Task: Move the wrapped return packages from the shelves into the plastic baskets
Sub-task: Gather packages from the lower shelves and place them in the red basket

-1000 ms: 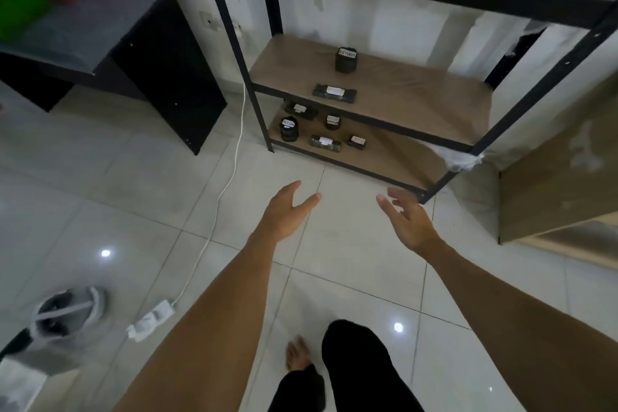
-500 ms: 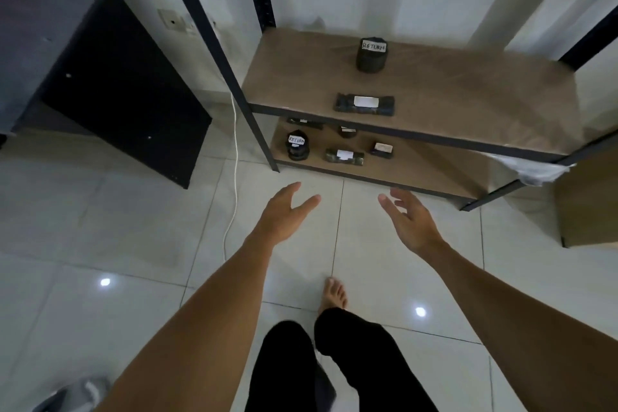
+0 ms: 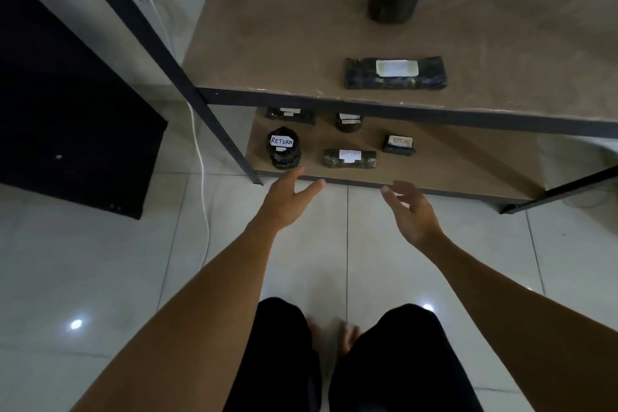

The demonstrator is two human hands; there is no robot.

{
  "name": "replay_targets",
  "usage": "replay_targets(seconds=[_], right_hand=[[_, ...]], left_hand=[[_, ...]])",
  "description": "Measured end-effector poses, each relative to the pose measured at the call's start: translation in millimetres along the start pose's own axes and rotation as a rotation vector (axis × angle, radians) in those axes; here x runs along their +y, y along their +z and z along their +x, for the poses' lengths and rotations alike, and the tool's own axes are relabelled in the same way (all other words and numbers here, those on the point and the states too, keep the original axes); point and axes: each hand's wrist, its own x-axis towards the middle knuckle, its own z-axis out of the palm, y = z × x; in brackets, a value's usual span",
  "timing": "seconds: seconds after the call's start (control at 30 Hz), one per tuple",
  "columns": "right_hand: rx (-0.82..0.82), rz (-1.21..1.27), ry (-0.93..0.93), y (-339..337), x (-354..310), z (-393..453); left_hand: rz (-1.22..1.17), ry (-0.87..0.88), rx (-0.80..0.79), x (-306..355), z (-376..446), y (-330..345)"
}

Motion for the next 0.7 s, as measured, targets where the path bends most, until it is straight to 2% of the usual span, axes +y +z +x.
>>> replay_targets(seconds=[0.13, 0.33, 0.5, 0.7], right_hand=[[-0.005, 0.03, -0.052, 32, 21, 62], [0.025, 0.017, -0.158, 70, 31, 154], [0.122, -0.032, -0.237, 87, 30, 233], [0.243, -0.117, -0.282, 102, 20, 294]], left_hand=[[-0.04, 0.03, 0.093, -39, 63, 6], [-0.04, 0.127, 0.361, -75, 151, -9], [-0.048, 0.106, 0.415, -100, 210, -16], [-0.048, 0.2, 0.472, -117, 236, -15]])
